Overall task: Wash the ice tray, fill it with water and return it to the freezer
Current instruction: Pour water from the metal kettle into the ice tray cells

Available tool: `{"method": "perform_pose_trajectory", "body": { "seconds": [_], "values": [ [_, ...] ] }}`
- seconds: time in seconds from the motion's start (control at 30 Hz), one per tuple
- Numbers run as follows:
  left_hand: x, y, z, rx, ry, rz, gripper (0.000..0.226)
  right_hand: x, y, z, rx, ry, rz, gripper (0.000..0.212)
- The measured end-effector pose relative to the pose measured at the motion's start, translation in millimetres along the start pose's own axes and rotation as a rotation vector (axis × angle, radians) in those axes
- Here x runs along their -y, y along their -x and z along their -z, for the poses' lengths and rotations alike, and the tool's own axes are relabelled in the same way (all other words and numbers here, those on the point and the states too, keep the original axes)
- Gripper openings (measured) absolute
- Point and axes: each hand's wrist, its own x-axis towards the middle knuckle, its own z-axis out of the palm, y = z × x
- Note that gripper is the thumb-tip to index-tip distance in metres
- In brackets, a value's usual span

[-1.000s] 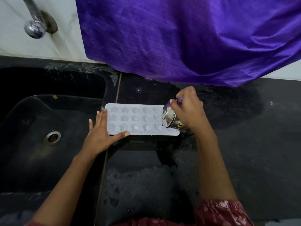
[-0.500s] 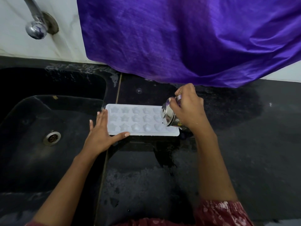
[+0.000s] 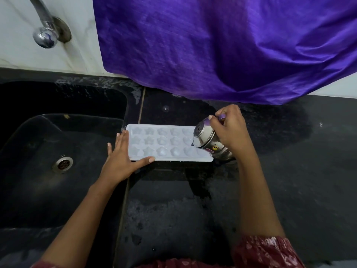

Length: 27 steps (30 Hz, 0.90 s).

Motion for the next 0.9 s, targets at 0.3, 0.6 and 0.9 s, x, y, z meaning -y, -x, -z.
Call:
{"method": "perform_pose_trajectory", "body": {
  "seconds": [0.3, 0.6, 0.9],
  "values": [
    [-2, 1, 1, 0.020, 0.000, 0.008, 0.121, 11, 3, -7, 0.038, 0.004, 0.064, 0.018],
    [-2, 2, 1, 0.019, 0.013, 0.009, 0.120, 24, 3, -26, 0.113, 0.203, 0.144, 0.019],
    [0, 2, 0, 0.013, 0.028, -0.004, 0.126, 27, 2, -28, 0.105, 0.231, 0.166, 0.020]
  ]
}}
